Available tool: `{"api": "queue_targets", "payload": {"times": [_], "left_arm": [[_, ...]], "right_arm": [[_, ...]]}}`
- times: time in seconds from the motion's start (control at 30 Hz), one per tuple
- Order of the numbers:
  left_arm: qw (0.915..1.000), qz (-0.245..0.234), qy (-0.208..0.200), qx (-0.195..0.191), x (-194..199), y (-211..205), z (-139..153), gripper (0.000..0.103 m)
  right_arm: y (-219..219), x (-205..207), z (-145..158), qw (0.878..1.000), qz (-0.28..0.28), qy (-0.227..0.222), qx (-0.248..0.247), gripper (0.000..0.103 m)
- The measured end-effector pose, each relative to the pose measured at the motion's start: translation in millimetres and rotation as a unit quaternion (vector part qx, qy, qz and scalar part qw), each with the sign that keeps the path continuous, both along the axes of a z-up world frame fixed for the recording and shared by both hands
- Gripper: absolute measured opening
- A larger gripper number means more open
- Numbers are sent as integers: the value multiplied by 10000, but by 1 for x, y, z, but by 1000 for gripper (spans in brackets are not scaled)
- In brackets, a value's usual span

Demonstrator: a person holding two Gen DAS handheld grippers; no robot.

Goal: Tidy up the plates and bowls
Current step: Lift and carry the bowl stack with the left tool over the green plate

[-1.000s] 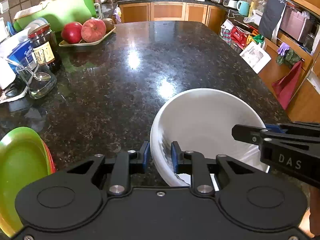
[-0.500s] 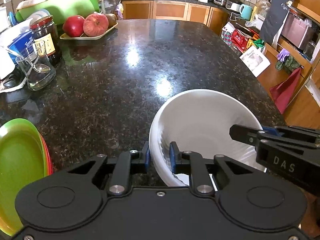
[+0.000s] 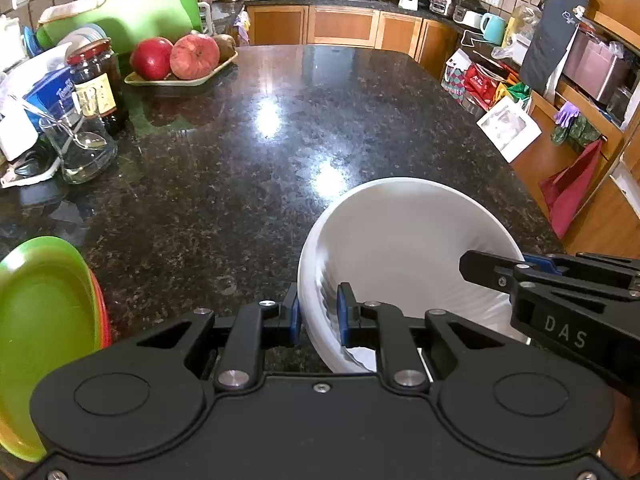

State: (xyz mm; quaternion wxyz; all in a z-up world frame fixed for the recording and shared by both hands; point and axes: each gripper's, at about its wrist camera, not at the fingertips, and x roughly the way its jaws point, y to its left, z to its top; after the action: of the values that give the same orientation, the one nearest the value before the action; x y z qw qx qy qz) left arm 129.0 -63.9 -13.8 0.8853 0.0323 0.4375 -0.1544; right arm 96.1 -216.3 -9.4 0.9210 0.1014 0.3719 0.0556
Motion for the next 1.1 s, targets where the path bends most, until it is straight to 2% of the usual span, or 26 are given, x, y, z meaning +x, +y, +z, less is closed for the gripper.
{"api": "queue_targets", "payload": {"times": [0.6,0.9,1.1], "left_arm": [[9974,645,-271,149,-36,11,10,23],[9963,710,-436,185,-48,33,16,23],[9966,576,-543,220,-50,59,21,23]], "right_arm": [[13,-24,7,9972,693,-270,3,18],[34,-34,14,9964,763,-377,36,18],[67,-37,23,9970,614,-459,72,18]]}}
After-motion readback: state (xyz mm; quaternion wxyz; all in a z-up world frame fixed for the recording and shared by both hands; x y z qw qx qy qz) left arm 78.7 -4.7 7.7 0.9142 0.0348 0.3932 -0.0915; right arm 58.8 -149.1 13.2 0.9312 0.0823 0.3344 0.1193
